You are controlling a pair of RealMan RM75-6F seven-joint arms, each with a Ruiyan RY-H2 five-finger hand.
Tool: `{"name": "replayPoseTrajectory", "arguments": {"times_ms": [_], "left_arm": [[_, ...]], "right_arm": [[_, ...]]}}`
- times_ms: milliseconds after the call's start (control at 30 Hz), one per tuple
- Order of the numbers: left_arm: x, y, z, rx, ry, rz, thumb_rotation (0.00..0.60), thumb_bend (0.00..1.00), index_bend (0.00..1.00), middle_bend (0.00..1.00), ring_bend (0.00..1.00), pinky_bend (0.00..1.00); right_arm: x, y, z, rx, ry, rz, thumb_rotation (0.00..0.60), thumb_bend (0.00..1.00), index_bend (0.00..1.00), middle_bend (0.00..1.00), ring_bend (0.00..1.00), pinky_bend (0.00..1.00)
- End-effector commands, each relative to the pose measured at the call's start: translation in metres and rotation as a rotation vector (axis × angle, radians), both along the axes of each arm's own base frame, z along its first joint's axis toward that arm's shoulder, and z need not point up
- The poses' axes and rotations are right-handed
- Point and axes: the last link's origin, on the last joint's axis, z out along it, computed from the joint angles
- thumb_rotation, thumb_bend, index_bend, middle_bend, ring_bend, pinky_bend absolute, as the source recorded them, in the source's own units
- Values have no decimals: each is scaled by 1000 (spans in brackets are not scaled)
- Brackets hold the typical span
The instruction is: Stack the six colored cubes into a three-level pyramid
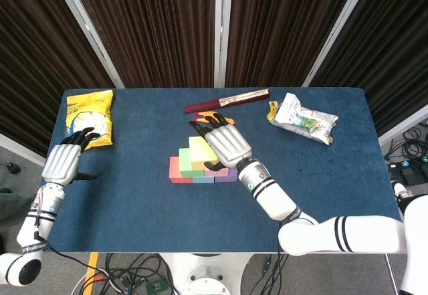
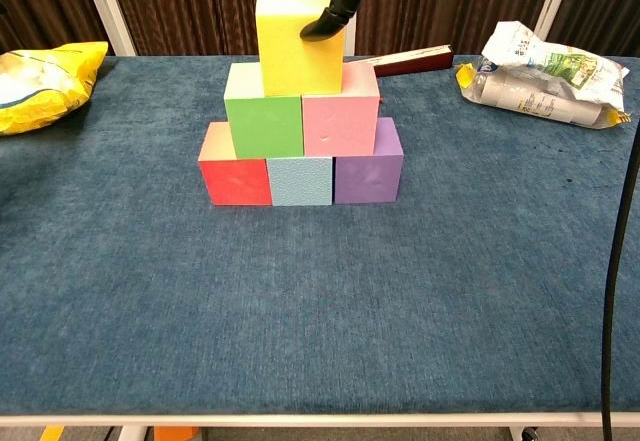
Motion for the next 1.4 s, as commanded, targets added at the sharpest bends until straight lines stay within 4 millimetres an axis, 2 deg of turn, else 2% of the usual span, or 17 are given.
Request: {"name": "replayPoseTrajectory", "arguments": {"times_ms": [33,100,367,500,600,700,833,1033,1133,1233,1400], "left_arm": [[-1,-1,0,1,-1,1,600,0,188,94,109,242],[0,0,0,1,-1,-1,600,0,188,92,109,242],[1,1,0,3,1,-1,600,0,187,82,109,242],[-3,1,5,16,6,10,600,0,182,82,109,242],[-10,0,12,36,8,32,600,0,176,82,109,242],[-22,-4,18,72,3,71,600,0,174,82,109,242],[-46,-11,26,146,15,131,600,0,173,87,109,242],[-74,-33,34,224,52,171,600,0,173,124,109,213],[-78,-50,35,248,67,149,600,0,173,125,109,203],[-79,-69,34,265,80,122,600,0,173,125,109,197],[-76,-103,27,236,108,133,600,0,173,125,109,187]], "right_arm": [[0,1,1,1,0,1,600,162,0,222,8,0],[-1,1,1,5,1,-1,600,160,0,154,0,0],[0,3,7,2,-25,-1,600,160,0,53,0,0],[-6,8,29,-34,-88,-1,600,157,0,25,0,0],[-24,15,56,-85,-140,-19,600,157,0,23,0,0],[-58,21,85,-154,-166,-59,600,158,0,39,0,0],[-123,36,111,-275,-115,-91,600,181,0,110,0,0],[-219,72,122,-317,-83,-170,600,201,0,134,0,0],[-255,91,125,-332,-114,-198,600,201,0,108,0,0],[-289,111,126,-360,-107,-236,600,200,0,88,0,0],[-322,144,124,-394,-99,-276,600,198,0,42,0,0]]}}
